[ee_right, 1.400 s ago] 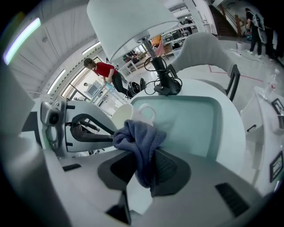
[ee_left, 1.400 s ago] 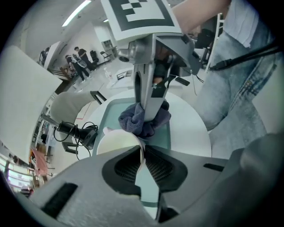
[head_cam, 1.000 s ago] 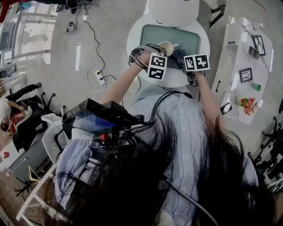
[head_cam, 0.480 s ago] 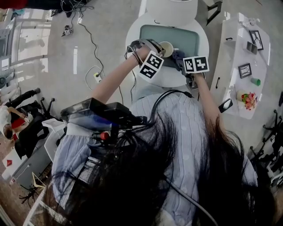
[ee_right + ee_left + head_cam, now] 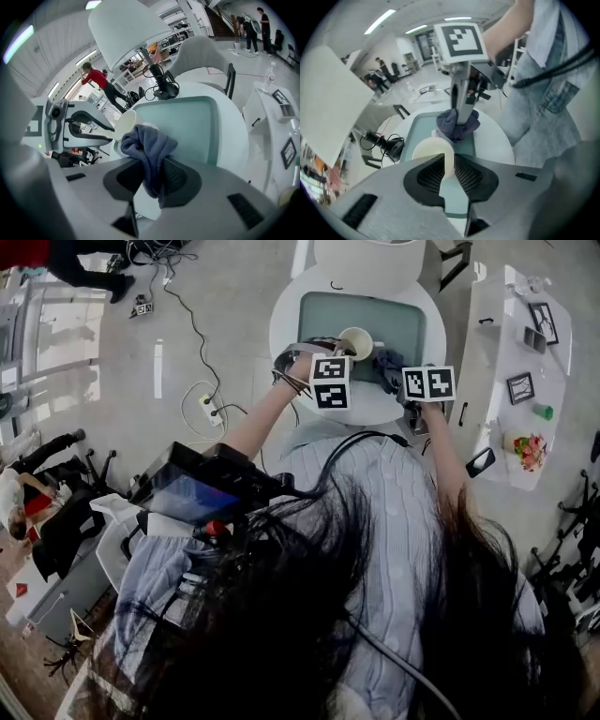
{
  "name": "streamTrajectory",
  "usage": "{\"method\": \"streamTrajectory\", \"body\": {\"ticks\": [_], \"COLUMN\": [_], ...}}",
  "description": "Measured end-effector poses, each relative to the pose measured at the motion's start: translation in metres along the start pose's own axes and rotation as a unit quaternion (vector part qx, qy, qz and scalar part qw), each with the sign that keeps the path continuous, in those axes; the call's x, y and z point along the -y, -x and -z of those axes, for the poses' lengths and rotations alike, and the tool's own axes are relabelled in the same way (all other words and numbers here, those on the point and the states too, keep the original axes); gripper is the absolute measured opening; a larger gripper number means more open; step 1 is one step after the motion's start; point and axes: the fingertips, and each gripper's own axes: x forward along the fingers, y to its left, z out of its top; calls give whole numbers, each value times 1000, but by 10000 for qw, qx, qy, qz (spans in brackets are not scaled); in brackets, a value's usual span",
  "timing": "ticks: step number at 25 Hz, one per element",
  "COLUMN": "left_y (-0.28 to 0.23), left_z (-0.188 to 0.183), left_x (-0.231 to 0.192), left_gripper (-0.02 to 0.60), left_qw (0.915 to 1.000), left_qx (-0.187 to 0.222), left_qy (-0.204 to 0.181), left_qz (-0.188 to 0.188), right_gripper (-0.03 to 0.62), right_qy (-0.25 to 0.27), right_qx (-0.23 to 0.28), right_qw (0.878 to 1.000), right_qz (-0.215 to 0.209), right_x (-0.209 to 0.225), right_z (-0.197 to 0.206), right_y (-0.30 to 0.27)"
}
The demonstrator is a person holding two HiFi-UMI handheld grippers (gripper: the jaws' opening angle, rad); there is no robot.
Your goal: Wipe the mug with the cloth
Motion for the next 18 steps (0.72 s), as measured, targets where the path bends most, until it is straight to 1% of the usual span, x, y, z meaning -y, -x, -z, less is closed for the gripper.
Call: {"method": "streamTrajectory", "body": {"ticks": [2,5,7,9,11,12,13,14,16,18], "left_y": [2,-3,-7,-11,-15,-16,-17,-18,-20,-23], "left_z": [-9,-23,-29,-32,-32,-30,-28,-25,-20,-18], "left_x": [-7,-6,-6,-7,-10,-12,-14,-17,-19,-17], "left_gripper": [49,51,54,66,67,67,67,66,67,64], "left_qw": [9970,9854,9736,9582,9422,9364,9333,9329,9367,9422], "left_qx": [142,219,230,238,244,235,210,166,51,-45], "left_qy": [694,1604,2185,2766,3259,3414,3486,3483,3359,3200], "left_qz": [-327,-520,-617,-687,-740,-784,-842,-904,-987,-991], "right_gripper": [95,96,96,95,95,95,95,96,95,95], "right_qy": [-54,-128,-129,-62,54,126,199,269,389,506], "right_qx": [5,11,24,53,86,97,105,113,135,136], "right_qw": [10000,9998,9998,9998,9998,9998,9997,9995,9991,9985], "right_qz": [52,132,156,158,141,132,125,122,138,180], "right_x": [8,21,26,29,29,28,26,25,24,25], "right_z": [3,6,5,0,-7,-11,-15,-19,-26,-33], "right_y": [3,7,8,8,7,6,5,3,1,-2]}}
